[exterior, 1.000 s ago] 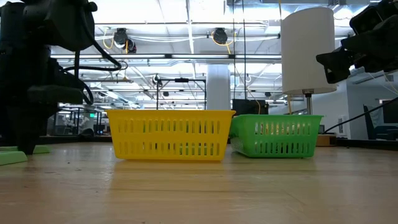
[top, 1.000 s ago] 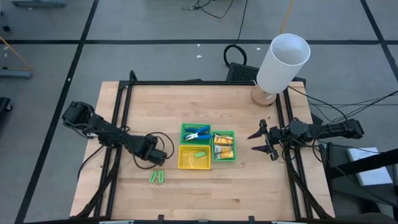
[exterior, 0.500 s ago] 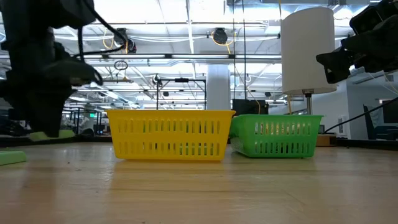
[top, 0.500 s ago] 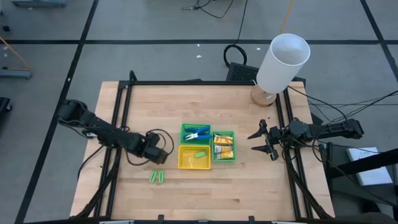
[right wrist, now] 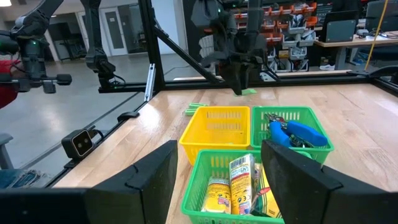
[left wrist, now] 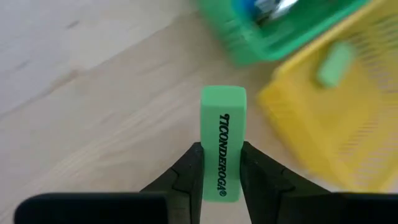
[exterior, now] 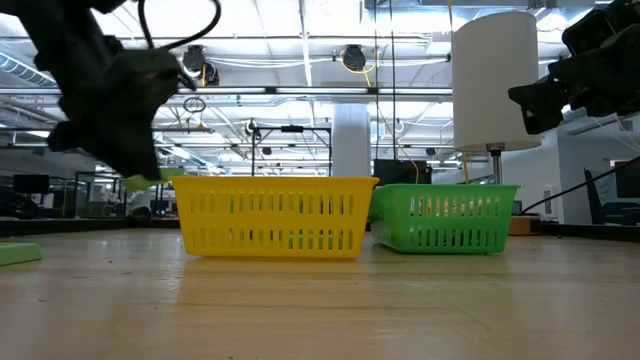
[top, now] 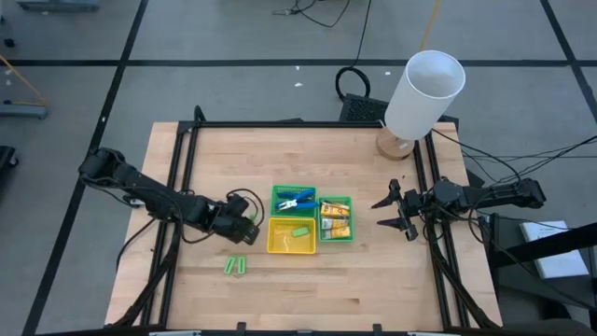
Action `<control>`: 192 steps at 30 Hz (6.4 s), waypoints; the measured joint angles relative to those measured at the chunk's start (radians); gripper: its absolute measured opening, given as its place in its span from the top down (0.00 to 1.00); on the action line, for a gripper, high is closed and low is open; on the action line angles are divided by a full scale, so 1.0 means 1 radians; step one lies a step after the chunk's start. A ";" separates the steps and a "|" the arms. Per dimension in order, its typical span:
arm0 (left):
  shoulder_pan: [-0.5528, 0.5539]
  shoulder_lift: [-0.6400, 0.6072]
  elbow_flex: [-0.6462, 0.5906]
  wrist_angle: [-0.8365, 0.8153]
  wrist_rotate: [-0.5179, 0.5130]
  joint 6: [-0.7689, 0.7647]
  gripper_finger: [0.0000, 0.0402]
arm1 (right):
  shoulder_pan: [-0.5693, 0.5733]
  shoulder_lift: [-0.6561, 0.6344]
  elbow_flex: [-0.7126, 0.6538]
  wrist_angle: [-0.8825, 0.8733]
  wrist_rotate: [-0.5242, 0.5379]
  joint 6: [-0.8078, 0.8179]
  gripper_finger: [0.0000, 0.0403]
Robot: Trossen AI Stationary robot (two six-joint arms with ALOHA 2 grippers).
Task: Pick & Place School Supplies
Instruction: Put the green eraser into the yellow bin
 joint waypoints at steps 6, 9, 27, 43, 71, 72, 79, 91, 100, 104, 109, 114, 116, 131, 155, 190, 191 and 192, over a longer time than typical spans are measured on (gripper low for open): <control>0.024 0.000 0.000 0.141 -0.010 0.139 0.78 | 0.000 0.000 0.000 0.000 0.000 0.000 0.44; 0.035 0.000 0.000 0.200 -0.010 0.213 0.78 | 0.000 0.000 0.000 0.000 0.000 0.000 0.44; 0.042 0.000 0.001 0.657 0.000 0.799 0.78 | 0.000 0.000 0.000 0.000 0.000 0.000 0.44; 0.008 0.091 0.003 0.757 0.043 0.909 0.78 | 0.000 0.000 0.000 0.000 0.000 0.000 0.44; 0.011 0.352 0.002 0.844 0.083 1.061 0.78 | 0.000 0.000 0.000 0.000 0.000 0.000 0.44; 0.011 0.353 0.002 0.843 0.083 1.059 0.78 | 0.000 0.000 0.000 0.000 0.000 0.000 0.44; 0.011 0.353 0.002 0.880 0.083 1.048 0.78 | 0.000 0.000 0.000 0.000 0.000 0.000 0.44; 0.011 0.352 0.002 0.905 0.083 1.048 0.78 | 0.000 0.000 0.000 0.000 0.000 0.000 0.44; 0.011 0.352 0.002 0.905 0.083 1.049 0.78 | 0.000 0.000 0.000 0.000 0.000 0.000 0.44; 0.011 0.352 0.002 0.905 0.083 1.049 0.78 | 0.000 0.000 0.000 0.000 0.000 0.000 0.44; 0.011 0.352 0.002 0.905 0.083 1.049 0.78 | 0.000 0.000 0.000 0.000 0.000 0.000 0.44; 0.011 0.352 0.002 0.905 0.072 1.029 0.78 | 0.000 0.000 0.000 0.000 0.000 0.000 0.44; 0.011 0.352 0.002 0.905 0.052 0.996 0.78 | 0.000 0.000 0.000 0.000 0.000 0.000 0.44; 0.011 0.352 0.002 0.904 -0.006 0.945 0.51 | 0.000 0.000 0.000 0.000 0.000 0.000 0.44; -0.040 0.147 0.001 0.794 0.376 0.423 0.43 | 0.000 0.000 0.000 0.000 0.000 0.000 0.44; -0.390 0.084 0.002 -0.065 0.132 -0.621 0.48 | 0.000 0.000 0.000 0.000 0.000 0.000 0.44; -0.390 0.084 0.002 -0.066 0.114 -0.607 0.48 | 0.000 0.000 0.000 0.000 0.000 0.000 0.44; -0.390 0.084 0.002 -0.066 0.106 -0.594 0.48 | 0.000 0.000 0.000 0.000 0.000 0.000 0.44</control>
